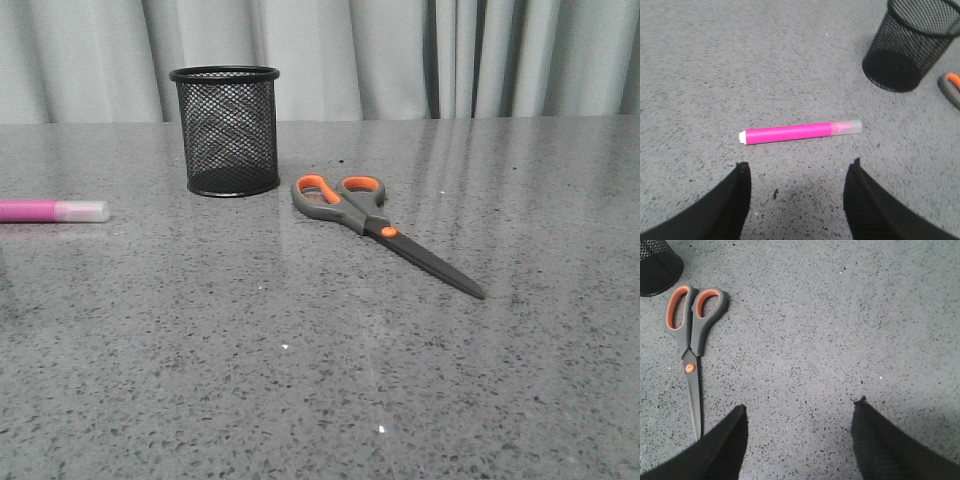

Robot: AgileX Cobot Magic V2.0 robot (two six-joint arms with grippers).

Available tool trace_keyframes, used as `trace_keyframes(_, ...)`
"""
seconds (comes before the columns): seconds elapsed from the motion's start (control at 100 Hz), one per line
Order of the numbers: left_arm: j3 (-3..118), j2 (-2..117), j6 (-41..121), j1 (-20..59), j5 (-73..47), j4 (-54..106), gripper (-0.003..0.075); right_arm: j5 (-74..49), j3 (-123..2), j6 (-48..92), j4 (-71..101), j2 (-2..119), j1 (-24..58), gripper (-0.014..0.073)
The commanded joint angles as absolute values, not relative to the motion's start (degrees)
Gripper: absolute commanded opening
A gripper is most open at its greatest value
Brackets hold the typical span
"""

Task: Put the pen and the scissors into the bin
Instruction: 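Lower the left gripper over the pink highlighter and grasp it, then lift the highlighter with the left gripper and drop it into the mesh cup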

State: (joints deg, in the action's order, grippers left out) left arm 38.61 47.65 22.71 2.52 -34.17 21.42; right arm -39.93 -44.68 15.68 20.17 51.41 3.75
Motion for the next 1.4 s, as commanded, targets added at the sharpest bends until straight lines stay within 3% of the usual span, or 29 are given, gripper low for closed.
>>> trace_keyframes(0.0,43.21,51.1,30.6,2.4,-33.72,26.42,0.0382,-37.12,-46.8,16.55,21.16,51.32,3.96,0.0412)
trace_keyframes(0.54,65.44,79.57,87.7,2.4,-53.79,26.77,0.0377,-37.33,-46.8,16.88,21.16,51.32,3.96,0.0412)
trace_keyframes(0.93,72.13,91.42,88.84,2.4,-56.57,25.44,0.0377,-37.45,-46.8,16.88,21.16,51.32,3.96,0.0412)
trace_keyframes(1.389,72.13,94.49,90.99,2.4,-58.19,24.76,0.0369,-37.45,-46.8,16.88,21.16,51.42,3.96,0.0412)
